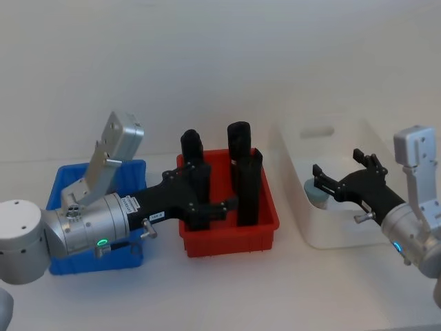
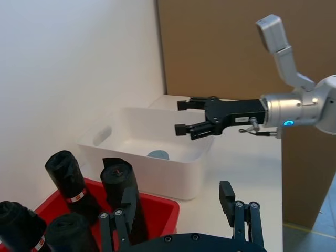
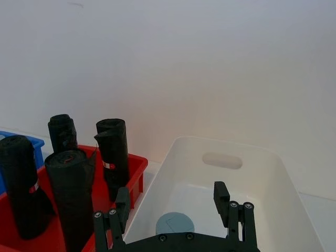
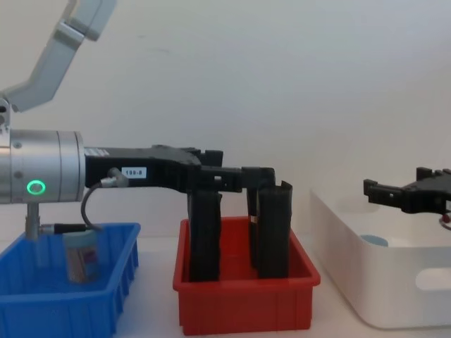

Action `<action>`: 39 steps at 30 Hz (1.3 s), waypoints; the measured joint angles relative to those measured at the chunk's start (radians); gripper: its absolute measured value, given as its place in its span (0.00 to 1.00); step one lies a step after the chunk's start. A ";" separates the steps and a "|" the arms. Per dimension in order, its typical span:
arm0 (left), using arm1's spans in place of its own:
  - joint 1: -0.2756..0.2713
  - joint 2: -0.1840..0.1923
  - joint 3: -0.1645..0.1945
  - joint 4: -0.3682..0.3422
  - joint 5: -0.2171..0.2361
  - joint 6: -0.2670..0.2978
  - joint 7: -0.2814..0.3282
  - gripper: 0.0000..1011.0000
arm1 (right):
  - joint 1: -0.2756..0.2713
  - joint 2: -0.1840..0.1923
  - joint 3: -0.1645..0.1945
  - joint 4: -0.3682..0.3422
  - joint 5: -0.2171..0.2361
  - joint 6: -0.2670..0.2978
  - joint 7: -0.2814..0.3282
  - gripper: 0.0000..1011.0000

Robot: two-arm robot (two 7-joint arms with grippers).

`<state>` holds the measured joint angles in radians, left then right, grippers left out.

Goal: Pick the cotton swabs from the blue box and place them into the white box.

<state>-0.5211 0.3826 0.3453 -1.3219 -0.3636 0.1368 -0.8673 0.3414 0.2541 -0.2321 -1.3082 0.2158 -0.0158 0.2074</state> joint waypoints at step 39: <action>0.170 0.000 0.066 -0.183 0.098 -0.074 0.512 0.99 | -0.349 0.083 0.006 -0.450 0.071 0.050 -0.138 0.99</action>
<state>-0.3512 0.3823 0.4115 -1.5050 -0.2655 0.0626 -0.3549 -0.0073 0.3367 -0.2263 -1.7578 0.2868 0.0339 0.0693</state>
